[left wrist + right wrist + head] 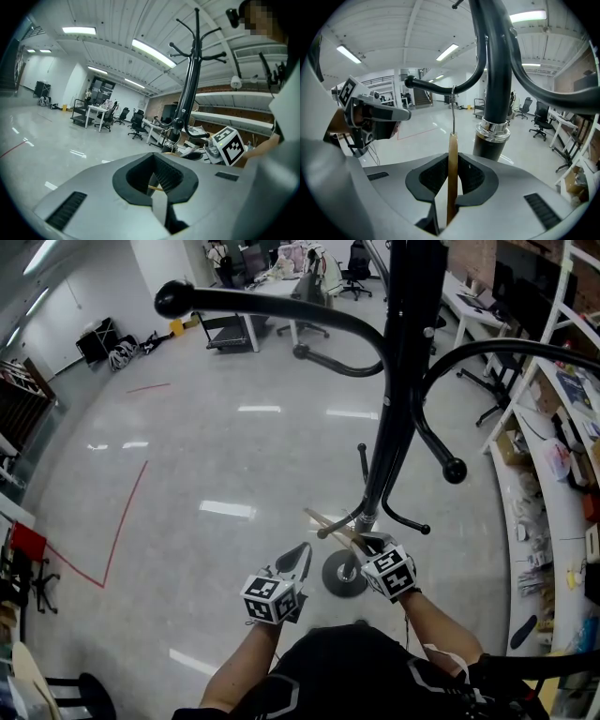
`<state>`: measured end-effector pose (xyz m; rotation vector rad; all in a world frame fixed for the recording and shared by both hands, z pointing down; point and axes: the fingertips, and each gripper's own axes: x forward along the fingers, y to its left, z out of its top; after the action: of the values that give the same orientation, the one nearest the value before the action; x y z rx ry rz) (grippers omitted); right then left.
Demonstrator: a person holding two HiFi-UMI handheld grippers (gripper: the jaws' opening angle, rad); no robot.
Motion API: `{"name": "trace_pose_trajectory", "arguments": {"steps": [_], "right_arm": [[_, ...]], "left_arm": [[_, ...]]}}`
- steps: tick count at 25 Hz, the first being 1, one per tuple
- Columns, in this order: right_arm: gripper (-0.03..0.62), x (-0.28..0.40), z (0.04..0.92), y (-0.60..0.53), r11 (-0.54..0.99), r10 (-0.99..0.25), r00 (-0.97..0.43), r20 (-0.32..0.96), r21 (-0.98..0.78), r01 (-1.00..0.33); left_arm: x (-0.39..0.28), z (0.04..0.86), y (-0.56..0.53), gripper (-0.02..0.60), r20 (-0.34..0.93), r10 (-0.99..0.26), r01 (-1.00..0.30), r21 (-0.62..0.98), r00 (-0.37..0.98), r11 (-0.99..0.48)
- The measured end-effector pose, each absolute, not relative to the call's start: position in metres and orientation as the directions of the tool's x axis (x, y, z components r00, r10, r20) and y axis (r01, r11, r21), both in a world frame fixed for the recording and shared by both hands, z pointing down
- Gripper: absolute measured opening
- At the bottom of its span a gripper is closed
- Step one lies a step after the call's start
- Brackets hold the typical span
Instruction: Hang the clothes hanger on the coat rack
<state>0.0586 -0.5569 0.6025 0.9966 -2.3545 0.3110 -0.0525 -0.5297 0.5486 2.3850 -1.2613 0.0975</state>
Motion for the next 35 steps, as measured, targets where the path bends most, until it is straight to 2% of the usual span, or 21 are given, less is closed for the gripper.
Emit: {"name": "trace_pose_trajectory", "arguments": {"steps": [35], "right_arm": [[0.058,0.059,0.597,-0.555,0.711,-0.593,-0.563,0.576,0.046,-0.702]], "left_arm": [[-0.053,0.551,-0.507,0.002,0.268,-0.778,-0.810,0.348,0.568,-0.472]]}}
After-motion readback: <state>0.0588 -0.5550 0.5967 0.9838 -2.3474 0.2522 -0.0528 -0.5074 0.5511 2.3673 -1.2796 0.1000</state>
